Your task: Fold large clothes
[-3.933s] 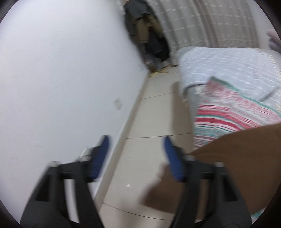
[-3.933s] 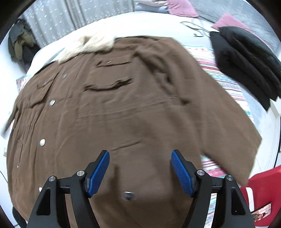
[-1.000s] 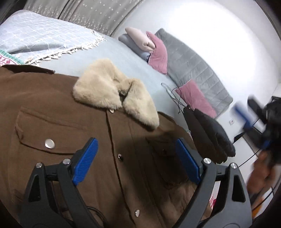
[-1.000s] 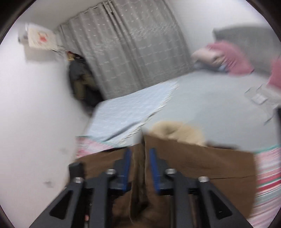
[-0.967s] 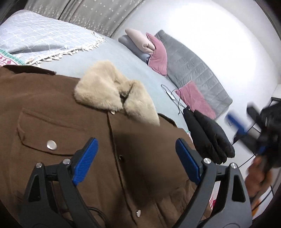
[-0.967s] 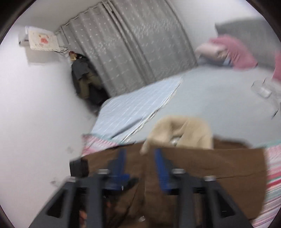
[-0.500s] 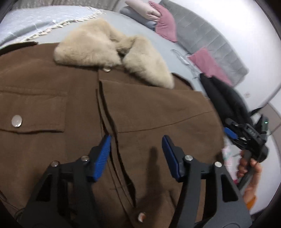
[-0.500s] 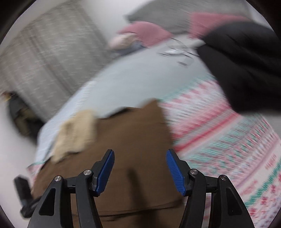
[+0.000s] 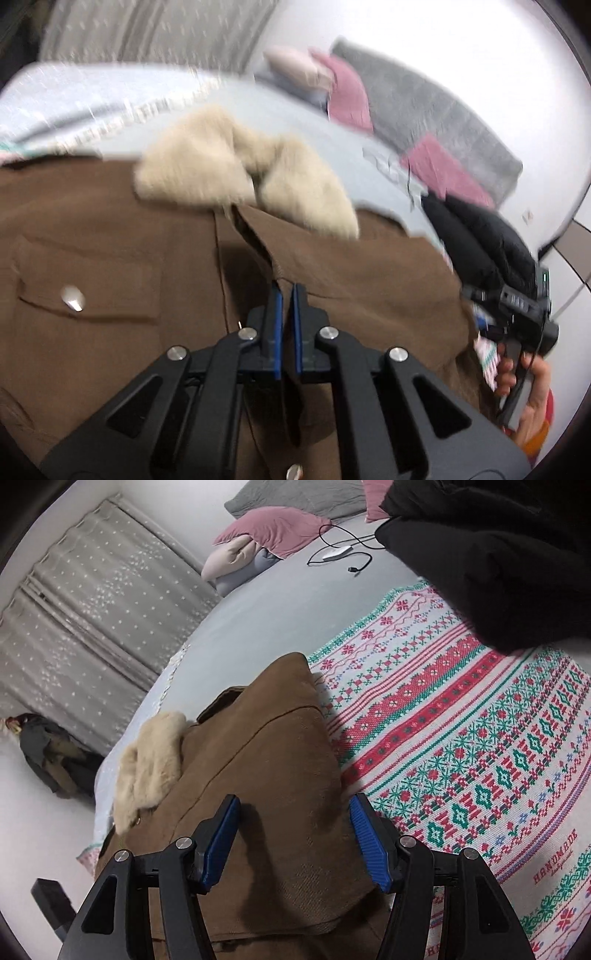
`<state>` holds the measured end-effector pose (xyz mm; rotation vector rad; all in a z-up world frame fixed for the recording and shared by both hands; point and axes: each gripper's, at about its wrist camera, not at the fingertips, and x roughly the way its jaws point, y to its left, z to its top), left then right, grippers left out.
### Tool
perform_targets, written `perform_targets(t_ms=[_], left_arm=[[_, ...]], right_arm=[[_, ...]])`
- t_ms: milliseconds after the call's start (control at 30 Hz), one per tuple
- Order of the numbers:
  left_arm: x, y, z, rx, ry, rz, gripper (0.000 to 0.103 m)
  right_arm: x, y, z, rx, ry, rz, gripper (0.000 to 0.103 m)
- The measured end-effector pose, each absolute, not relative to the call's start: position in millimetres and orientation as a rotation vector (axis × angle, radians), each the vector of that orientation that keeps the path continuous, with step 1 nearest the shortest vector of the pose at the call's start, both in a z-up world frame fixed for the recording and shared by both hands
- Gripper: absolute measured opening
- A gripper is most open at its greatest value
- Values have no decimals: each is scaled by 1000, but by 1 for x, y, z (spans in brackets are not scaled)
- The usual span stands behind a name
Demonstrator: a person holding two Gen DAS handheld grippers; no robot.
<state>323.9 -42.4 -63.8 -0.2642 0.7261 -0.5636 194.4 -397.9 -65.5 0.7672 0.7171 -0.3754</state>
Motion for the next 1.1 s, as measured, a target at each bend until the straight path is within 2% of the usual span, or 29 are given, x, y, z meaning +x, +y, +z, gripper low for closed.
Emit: perform_targets(t_ms=[100,267,333,367,467,567,633,667,700,733,767,800,833,867,933,967,1000,1067,1100], left_arm=[[322,-35,-50,-234,628,-462,6],[334,-20,-58,-198,642,-258,9],[329,-20,-50,-212,614,-316,15],[327,-24,-48,-206,608,-355,19],[321,-46,-52,-157,641,-488,19],[324,-69,-71,-53,736,-532,19],[333,-76,-90,-20,843,-508,19],[340,-75,-101,-44,895,-506,19],[340,-72,-101,-67,887,-514,19],[339,-71,-100,-74,885,-514,19],[339,-69,-95,-71,879,-496,27],[338,-67,-93,-73,868,-486,37],[337,-64,-89,-89,856,-477,64],[336,-62,-85,-105,850,-461,79],[335,-55,-77,-134,841,-425,80],[334,-50,-70,-146,840,-413,80],[332,-43,-63,-154,843,-403,80],[331,-34,-51,-158,857,-373,82],[330,-26,-44,-161,870,-355,82]], right_arm=[[189,-396,-60,737,693,-393,62],[189,-390,-52,675,643,-417,62],[193,-383,-48,634,628,-400,60],[195,-380,-46,613,625,-386,54],[209,-361,-44,523,631,-297,39],[223,-351,-56,487,675,-221,36],[233,-358,-76,460,780,-332,28],[237,-365,-89,432,852,-427,10],[236,-372,-97,436,854,-462,2],[233,-377,-97,485,835,-448,2],[233,-379,-95,500,836,-447,2],[232,-378,-90,491,831,-453,6],[232,-376,-84,483,818,-454,8],[232,-375,-82,491,817,-449,11],[233,-371,-73,522,822,-412,21],[233,-368,-68,524,821,-387,32],[234,-361,-61,508,822,-373,51],[234,-347,-48,451,816,-377,70],[235,-336,-40,410,809,-375,73]])
